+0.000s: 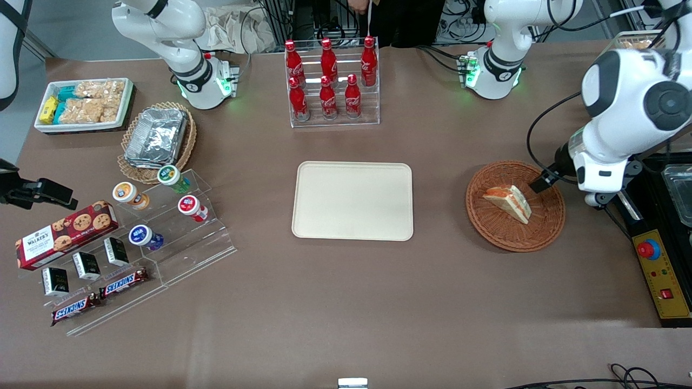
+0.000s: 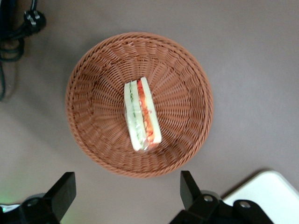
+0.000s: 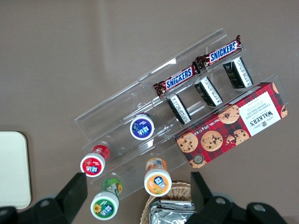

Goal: Place sandwich from basket to tray
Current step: 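Lower the open left gripper over the wrapped sandwich in the basket, then close the left gripper on the sandwich's wrapped edge, then lift the sandwich up out of the basket with the left gripper, then carry the sandwich over the cream tray and lower it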

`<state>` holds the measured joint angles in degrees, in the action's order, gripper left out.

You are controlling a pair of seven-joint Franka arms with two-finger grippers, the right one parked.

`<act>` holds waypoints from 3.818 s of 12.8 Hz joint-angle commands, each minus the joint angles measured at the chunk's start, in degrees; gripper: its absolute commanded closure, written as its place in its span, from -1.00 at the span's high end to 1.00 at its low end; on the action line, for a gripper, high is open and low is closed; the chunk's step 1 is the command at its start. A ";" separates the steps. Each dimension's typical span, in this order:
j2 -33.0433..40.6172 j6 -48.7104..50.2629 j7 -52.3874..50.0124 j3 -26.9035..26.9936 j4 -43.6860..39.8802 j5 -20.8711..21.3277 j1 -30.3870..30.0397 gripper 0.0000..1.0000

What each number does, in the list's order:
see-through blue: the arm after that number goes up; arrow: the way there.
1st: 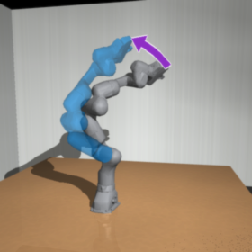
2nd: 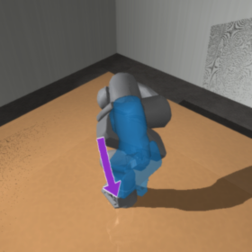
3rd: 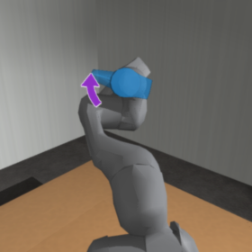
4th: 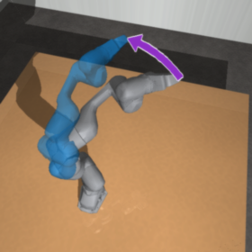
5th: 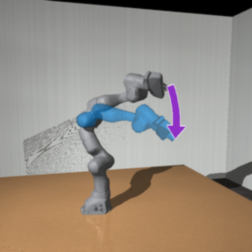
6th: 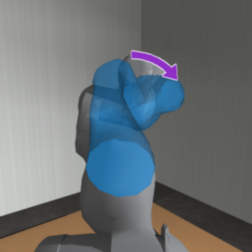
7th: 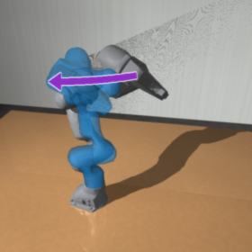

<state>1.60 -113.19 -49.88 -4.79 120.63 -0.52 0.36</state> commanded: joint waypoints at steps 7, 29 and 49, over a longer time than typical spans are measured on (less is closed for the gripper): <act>-8.10 -14.51 -13.66 0.05 6.10 -0.01 1.31 0.98; -8.63 9.25 -11.84 -2.23 -13.17 1.49 3.06 -0.99; -36.66 8.79 5.77 -13.84 -31.60 11.86 23.80 -0.92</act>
<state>-32.80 -103.27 -43.10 -19.06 91.09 10.15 23.78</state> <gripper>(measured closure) 0.841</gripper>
